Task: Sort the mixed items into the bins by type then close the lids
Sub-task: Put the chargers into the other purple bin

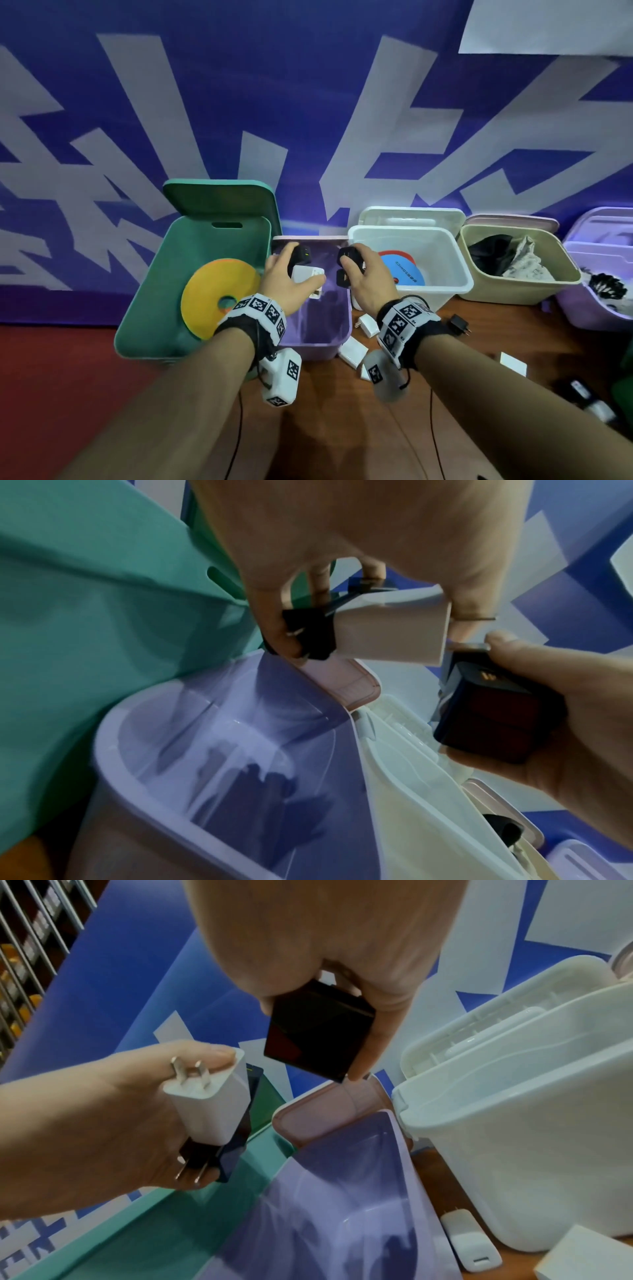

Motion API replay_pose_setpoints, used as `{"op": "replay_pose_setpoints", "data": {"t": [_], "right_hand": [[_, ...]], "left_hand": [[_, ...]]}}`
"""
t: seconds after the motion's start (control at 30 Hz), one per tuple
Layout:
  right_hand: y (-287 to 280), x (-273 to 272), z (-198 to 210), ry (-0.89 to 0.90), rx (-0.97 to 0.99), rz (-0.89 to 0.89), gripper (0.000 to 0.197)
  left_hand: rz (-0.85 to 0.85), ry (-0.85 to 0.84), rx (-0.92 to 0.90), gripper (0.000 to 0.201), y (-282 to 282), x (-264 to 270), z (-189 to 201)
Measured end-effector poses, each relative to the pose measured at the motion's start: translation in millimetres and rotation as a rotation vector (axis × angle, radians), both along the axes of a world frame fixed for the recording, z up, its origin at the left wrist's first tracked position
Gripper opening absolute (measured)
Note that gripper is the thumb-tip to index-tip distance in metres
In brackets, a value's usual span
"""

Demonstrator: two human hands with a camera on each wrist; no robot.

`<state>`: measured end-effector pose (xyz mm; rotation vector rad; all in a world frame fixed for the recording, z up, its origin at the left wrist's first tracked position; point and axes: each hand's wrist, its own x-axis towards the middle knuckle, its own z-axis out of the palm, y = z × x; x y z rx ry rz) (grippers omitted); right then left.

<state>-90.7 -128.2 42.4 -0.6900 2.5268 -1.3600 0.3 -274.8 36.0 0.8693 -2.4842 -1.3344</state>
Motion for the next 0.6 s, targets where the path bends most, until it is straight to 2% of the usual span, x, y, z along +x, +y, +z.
{"op": "replay_pose_setpoints", "data": {"t": [0.17,0.37,0.6], "right_hand": [[-8.2,-2.8,-16.2,-0.092,-0.028,-0.065,0.031],[-13.4,-10.8,-27.3,-0.133,-0.035,-0.106,0.029],[-9.5,-14.2,-33.7,-0.196,-0.053,-0.179,0.013]], "left_hand": [[-0.036,-0.072,0.082,0.072,-6.8,-11.0,-15.1],[-0.006,-0.169,0.213,0.046,-8.0,-24.4,-27.9],[0.071,-0.208,0.368,0.059,-5.1,-41.8,-45.1]]}}
